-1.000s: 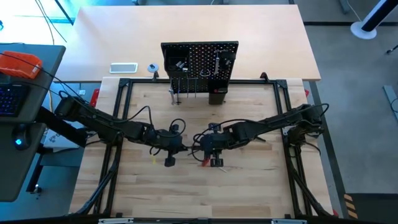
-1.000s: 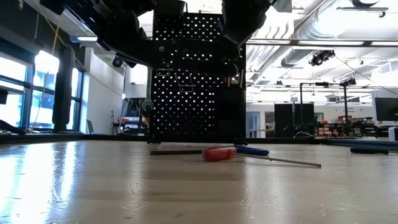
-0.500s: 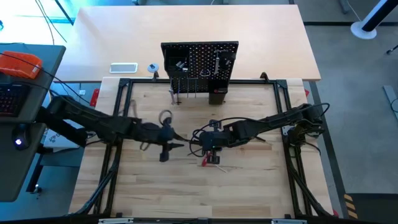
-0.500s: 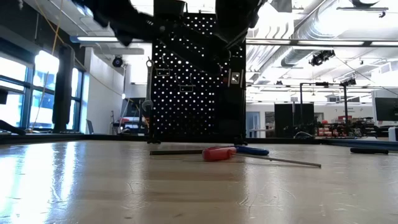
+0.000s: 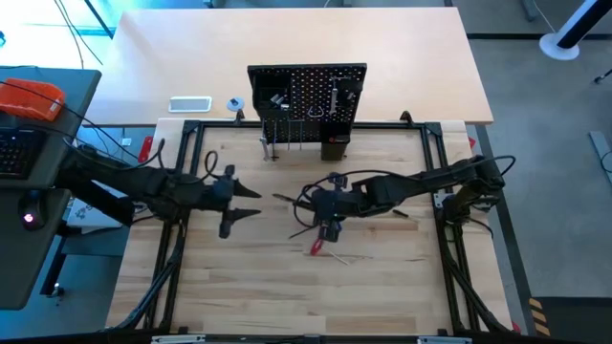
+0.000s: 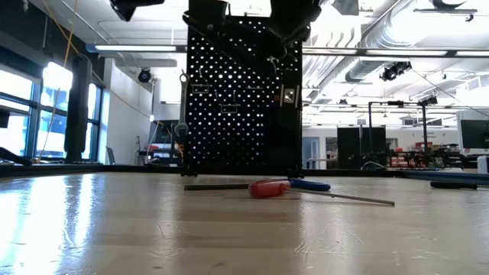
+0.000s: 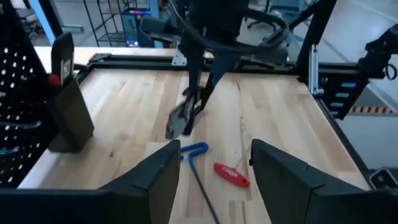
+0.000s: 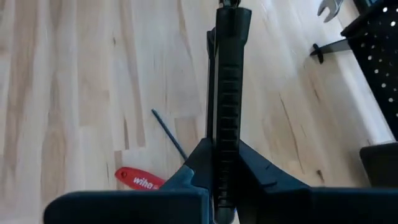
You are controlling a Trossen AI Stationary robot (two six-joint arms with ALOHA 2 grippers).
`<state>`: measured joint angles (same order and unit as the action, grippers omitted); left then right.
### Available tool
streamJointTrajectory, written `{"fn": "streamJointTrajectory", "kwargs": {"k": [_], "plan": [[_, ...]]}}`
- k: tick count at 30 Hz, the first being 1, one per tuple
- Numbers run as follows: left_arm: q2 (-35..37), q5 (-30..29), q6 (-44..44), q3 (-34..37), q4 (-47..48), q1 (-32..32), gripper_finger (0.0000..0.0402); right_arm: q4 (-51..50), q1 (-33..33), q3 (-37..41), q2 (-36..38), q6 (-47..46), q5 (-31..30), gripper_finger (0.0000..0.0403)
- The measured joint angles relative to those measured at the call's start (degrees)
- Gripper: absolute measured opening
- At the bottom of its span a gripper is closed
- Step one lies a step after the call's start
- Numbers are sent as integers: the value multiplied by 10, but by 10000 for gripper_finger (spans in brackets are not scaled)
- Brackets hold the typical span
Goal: Hang tools onto peg board
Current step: Hang the wire stripper on the pegboard
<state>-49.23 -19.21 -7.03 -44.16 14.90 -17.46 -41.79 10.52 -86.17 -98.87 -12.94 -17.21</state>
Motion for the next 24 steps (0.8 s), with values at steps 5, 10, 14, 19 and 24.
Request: {"fn": "streamJointTrajectory", "kwargs": {"k": [5,10,14,19,24], "plan": [[8,-24,-2,2,32,-17,189,14,-22,21,0,-1,0,22],[8,-54,-2,2,58,-34,189,94,-51,67,6,14,13,22],[11,-69,-2,2,74,-46,188,205,-78,128,36,31,37,21],[18,-80,-2,2,84,-62,188,378,-99,244,91,42,57,21],[20,-101,7,2,84,-75,188,679,-109,386,109,11,102,21]]}}
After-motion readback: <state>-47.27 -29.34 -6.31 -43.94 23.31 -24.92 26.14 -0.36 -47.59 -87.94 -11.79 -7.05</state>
